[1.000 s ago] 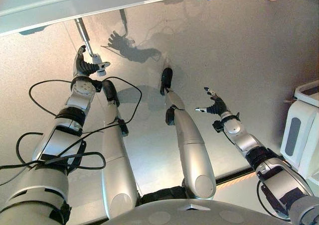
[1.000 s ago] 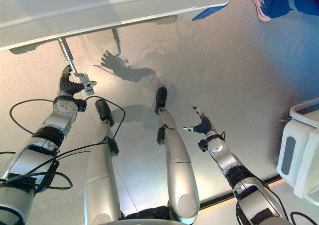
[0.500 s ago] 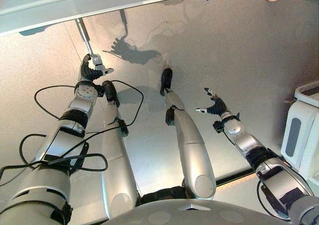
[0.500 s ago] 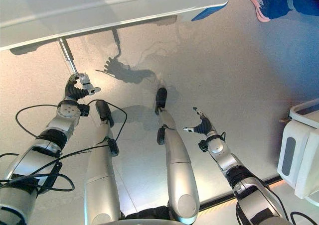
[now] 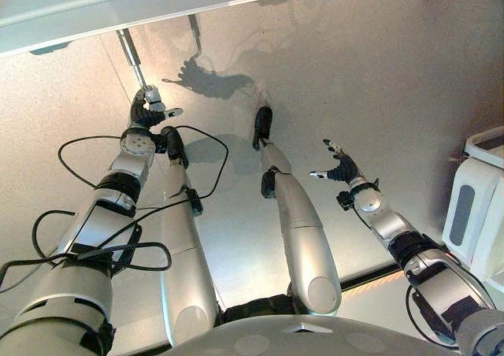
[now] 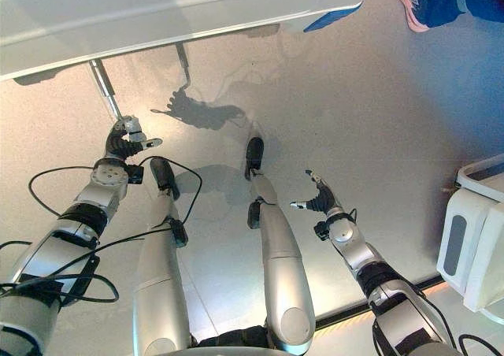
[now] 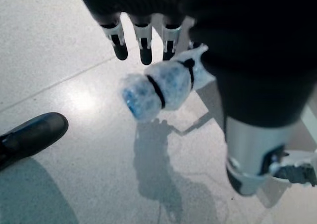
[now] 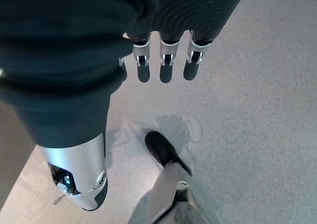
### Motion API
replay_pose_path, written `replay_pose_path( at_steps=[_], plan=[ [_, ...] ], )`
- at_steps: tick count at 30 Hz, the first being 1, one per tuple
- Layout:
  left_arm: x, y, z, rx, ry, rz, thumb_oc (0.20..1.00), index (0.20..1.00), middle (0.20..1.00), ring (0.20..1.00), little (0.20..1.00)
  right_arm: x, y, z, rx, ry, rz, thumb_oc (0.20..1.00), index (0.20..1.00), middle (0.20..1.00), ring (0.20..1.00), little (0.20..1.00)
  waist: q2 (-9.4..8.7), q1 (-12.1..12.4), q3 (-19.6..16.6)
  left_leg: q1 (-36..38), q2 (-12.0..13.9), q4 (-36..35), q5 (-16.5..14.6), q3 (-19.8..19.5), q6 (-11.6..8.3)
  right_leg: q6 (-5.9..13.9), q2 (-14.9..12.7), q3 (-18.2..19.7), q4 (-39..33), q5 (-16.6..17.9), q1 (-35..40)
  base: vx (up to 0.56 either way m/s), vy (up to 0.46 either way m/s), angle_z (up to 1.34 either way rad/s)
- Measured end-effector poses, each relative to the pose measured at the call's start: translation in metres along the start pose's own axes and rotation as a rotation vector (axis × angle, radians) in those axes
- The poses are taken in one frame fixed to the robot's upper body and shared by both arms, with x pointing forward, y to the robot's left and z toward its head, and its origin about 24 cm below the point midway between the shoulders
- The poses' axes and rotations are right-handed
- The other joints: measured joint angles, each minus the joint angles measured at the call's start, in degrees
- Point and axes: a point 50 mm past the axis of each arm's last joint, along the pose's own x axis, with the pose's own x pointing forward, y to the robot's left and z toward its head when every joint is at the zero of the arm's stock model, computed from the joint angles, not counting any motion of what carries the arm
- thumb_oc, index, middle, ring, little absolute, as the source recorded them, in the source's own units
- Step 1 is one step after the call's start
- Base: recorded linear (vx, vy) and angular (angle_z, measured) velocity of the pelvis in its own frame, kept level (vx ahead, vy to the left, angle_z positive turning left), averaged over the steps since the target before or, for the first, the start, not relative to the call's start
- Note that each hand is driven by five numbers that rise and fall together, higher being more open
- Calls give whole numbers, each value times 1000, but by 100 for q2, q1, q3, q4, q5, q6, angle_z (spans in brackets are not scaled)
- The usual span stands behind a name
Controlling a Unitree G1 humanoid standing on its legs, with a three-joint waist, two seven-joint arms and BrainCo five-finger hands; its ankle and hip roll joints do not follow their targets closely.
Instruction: Raise the hospital bed
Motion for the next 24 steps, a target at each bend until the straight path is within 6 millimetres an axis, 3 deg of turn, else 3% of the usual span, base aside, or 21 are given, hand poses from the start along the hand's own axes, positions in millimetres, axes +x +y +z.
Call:
replay_pose_path(
  at_steps=[24],
  plan=[
    [0, 0, 1, -2, -4, 1, 1000, 1000, 1000, 1000, 1000, 0, 0, 0, 0, 0, 10, 1000, 1000, 1000, 1000, 1000, 0, -8, 0, -164, 5, 28, 0, -5, 0, -9, 1, -1, 14, 6, -148, 0, 0, 0]
  ],
)
